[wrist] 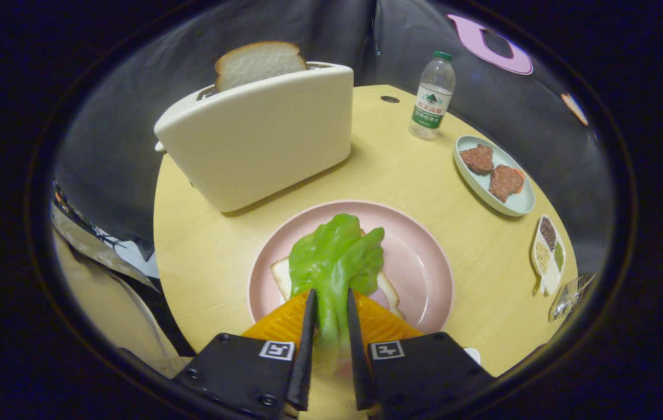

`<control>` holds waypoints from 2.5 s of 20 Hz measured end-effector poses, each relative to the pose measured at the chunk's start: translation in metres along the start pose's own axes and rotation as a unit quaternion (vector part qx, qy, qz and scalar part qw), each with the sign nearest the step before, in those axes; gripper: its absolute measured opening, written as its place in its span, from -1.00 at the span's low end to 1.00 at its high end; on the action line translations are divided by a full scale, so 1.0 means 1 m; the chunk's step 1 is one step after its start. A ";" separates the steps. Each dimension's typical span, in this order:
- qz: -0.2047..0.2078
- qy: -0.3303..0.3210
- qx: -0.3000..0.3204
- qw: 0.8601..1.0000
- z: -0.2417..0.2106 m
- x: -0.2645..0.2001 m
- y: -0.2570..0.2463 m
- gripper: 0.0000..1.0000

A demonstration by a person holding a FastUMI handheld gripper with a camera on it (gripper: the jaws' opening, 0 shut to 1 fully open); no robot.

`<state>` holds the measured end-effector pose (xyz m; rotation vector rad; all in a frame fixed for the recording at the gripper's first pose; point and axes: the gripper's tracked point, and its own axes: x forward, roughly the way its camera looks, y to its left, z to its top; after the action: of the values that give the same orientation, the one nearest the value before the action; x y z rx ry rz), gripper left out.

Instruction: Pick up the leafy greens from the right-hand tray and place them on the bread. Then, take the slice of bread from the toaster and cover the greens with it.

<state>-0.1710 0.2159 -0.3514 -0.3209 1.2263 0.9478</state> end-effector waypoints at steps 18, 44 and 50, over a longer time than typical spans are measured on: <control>-0.038 -0.101 0.007 0.994 0.099 -0.066 0.010 0.95; 0.039 -0.080 0.116 0.989 0.265 -0.048 0.082 0.94; 0.020 -0.051 0.115 0.992 0.256 -0.016 0.080 0.94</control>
<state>-0.0646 0.4287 -0.2261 -0.0655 1.2368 0.8367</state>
